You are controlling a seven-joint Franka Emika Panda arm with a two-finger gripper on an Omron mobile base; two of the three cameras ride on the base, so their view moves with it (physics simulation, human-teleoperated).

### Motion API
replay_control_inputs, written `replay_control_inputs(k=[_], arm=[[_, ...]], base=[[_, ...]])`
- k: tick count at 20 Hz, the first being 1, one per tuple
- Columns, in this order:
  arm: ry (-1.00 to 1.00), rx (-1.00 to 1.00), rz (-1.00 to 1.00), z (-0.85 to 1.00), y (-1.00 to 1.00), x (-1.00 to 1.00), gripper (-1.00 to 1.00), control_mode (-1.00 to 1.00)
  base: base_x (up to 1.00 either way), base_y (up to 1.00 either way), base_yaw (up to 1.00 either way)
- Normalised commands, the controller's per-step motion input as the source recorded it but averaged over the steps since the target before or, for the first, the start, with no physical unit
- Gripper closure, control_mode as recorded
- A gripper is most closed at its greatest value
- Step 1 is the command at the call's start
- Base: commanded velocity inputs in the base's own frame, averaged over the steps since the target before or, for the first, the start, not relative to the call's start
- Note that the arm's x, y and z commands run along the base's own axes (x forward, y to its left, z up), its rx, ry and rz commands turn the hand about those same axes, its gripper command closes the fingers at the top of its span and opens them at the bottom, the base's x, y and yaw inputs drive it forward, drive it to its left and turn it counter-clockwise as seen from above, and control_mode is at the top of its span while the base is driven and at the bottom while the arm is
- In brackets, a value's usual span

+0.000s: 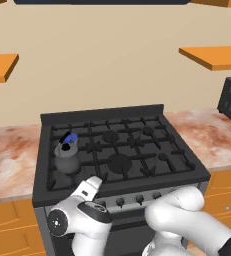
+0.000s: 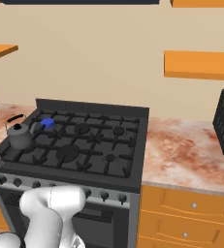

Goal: Turn off the rear left burner of the stove.

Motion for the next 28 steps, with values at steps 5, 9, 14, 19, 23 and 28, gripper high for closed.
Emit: replay_control_inputs(k=[5, 9, 14, 19, 23, 28], arm=[[-0.23, 0.05, -0.03, -0.55, 0.00, 0.00, -1.00, -1.00], [-0.22, 0.08, -0.07, -0.37, 0.03, 0.00, -1.00, -1.00], [-0.09, 0.06, -0.06, -0.18, 0.08, 0.00, -1.00, -1.00], [-0.02, 0.03, -0.02, -0.14, 0.18, 0.00, -1.00, -1.00], [-0.02, 0.02, 0.00, -0.12, 0.05, -0.01, -1.00, -1.00], [-0.04, 0.01, 0.00, -0.13, 0.08, -0.04, -1.00, -1.00]], base=[[0.00, 0.00, 0.00], [0.00, 0.00, 0.00], [0.00, 0.00, 0.00], [0.00, 0.00, 0.00], [0.00, 0.00, 0.00], [0.00, 0.00, 0.00]])
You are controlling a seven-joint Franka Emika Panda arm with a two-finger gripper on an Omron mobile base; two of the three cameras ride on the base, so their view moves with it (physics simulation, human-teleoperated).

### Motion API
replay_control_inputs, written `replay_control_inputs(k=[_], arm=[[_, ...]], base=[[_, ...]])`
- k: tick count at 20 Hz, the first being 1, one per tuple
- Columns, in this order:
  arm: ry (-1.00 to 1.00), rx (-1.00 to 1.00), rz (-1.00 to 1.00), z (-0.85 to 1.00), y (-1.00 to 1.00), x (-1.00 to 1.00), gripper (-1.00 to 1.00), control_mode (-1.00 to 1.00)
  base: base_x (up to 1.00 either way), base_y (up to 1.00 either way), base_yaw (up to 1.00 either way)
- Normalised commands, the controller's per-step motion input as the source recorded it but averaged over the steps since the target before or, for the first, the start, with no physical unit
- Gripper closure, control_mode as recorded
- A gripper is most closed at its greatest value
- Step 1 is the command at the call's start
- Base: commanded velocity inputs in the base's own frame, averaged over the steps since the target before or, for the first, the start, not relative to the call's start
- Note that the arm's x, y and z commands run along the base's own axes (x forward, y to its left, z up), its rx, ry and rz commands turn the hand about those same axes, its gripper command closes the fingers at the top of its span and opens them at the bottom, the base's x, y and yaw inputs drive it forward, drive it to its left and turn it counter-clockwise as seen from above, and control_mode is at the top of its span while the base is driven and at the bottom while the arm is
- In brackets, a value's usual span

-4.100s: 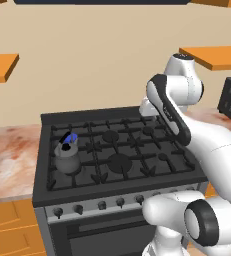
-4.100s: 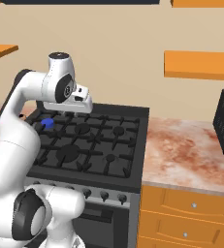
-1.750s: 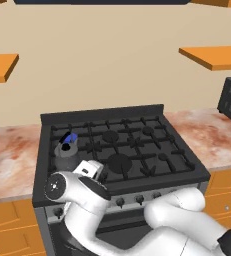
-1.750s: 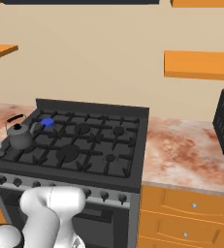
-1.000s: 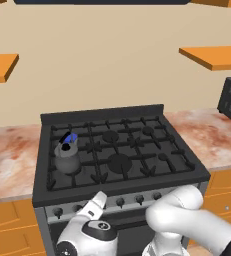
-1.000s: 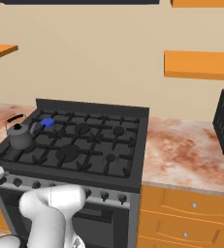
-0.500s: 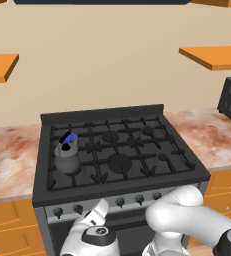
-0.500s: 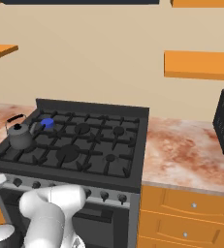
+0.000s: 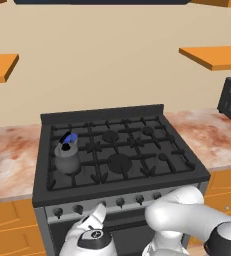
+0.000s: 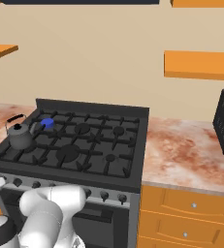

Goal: Turn off the rear left burner of the stove.

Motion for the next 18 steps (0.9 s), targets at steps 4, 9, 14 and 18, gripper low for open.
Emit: replay_control_inputs(k=[4, 9, 14, 18], arm=[[-0.08, 0.02, 0.00, -0.28, 0.04, -0.01, -1.00, -1.00], [-0.18, 0.06, 0.00, -0.17, 0.00, 0.00, -1.00, -1.00], [-0.07, 0.00, 0.00, -0.01, 0.00, 0.07, -1.00, -1.00], [-0.09, 0.00, 0.00, 0.09, 0.00, 0.00, -1.00, -1.00]], base=[[0.00, 0.00, 0.00], [0.00, 0.00, 0.00], [0.00, 0.00, 0.00], [0.00, 0.00, 0.00]])
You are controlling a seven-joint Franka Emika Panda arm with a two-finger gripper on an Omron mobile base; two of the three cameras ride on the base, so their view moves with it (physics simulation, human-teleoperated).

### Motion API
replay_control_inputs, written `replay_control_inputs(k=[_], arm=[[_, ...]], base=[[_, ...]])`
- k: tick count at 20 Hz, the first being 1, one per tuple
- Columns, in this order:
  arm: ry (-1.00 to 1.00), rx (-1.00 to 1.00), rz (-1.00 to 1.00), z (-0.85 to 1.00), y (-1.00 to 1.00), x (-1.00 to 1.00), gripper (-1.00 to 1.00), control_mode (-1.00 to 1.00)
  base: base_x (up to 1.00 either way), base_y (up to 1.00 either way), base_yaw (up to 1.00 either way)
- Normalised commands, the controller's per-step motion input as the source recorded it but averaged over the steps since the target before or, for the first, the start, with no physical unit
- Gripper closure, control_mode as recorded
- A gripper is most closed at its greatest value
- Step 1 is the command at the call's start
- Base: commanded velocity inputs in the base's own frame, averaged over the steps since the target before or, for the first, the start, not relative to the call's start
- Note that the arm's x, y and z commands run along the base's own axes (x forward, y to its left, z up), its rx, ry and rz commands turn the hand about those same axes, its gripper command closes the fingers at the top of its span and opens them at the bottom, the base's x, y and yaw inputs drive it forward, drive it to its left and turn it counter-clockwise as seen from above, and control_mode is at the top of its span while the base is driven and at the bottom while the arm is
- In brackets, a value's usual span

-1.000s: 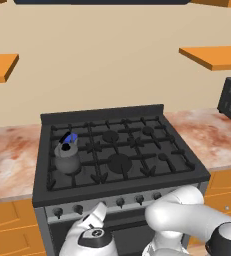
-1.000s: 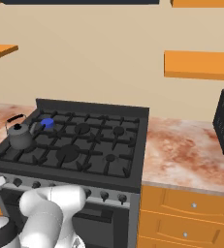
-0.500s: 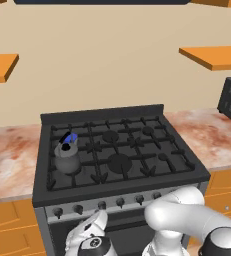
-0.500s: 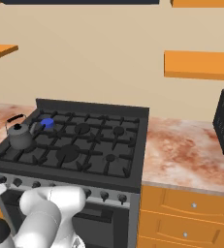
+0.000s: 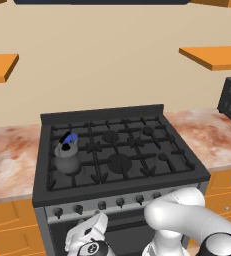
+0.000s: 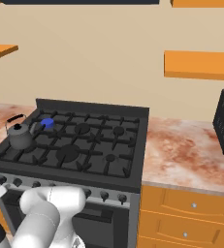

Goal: Turn off the rear left burner of the stove.

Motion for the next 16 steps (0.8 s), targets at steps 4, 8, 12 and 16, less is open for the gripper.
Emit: replay_control_inputs(k=[4, 8, 12, 16], arm=[[-0.01, 0.00, 0.01, 0.06, 0.00, 0.11, -1.00, -1.00], [-0.02, 0.01, 0.10, 0.00, 0.00, 0.04, -1.00, -1.00], [-0.06, 0.02, 0.19, 0.00, 0.00, 0.00, -1.00, -1.00], [0.00, 0.03, 0.17, 0.00, 0.00, 0.03, -1.00, -1.00]], base=[[0.00, 0.00, 0.00], [0.00, 0.00, 0.00], [0.00, 0.00, 0.00], [0.00, 0.00, 0.00]])
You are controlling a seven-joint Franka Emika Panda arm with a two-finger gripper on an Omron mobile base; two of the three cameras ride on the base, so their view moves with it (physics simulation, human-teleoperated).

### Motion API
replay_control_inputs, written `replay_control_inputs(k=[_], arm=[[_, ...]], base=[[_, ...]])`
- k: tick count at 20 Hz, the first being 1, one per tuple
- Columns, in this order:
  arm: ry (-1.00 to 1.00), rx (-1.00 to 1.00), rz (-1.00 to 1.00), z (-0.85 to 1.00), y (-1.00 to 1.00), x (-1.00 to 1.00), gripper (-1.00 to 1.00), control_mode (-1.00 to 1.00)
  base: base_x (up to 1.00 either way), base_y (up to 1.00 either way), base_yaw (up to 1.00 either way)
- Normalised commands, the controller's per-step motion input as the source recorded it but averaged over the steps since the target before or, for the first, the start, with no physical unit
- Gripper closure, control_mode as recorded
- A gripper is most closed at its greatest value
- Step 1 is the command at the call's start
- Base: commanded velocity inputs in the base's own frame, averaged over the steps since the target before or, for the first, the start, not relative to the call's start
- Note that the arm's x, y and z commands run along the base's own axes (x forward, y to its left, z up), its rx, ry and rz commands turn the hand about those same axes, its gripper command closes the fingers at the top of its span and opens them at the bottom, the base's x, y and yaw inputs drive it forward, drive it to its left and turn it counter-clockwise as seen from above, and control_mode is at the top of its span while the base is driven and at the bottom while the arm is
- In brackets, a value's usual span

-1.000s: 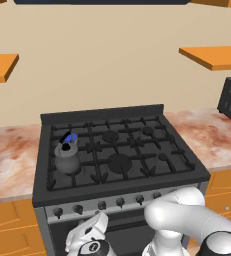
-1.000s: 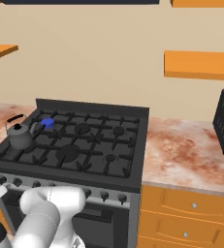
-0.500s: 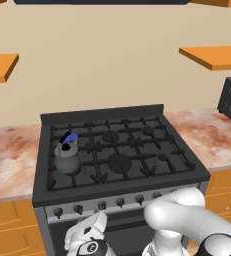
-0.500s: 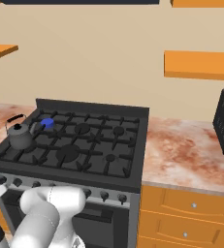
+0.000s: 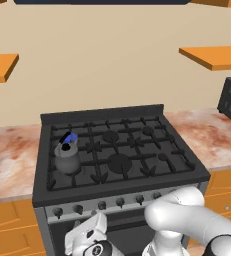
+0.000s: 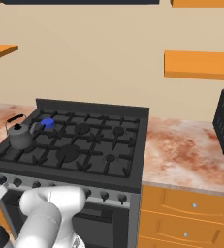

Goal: Turn off the rear left burner of the stove.

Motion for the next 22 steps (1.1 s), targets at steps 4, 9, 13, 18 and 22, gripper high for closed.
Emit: replay_control_inputs(k=[4, 9, 13, 18, 22], arm=[[-0.01, 0.03, 0.11, 0.00, -0.15, 0.24, -1.00, -1.00], [0.00, 0.01, 0.06, 0.00, -0.19, 0.24, -1.00, -1.00], [-0.02, 0.00, 0.03, -0.08, -0.01, 0.22, -1.00, -1.00], [-0.02, 0.01, 0.00, -0.09, 0.05, 0.11, -1.00, -1.00], [-0.03, 0.01, 0.00, -0.19, 0.10, 0.00, -1.00, -1.00]], base=[[0.00, 0.00, 0.00], [0.00, 0.00, 0.00], [0.00, 0.00, 0.00], [0.00, 0.00, 0.00], [0.00, 0.00, 0.00]])
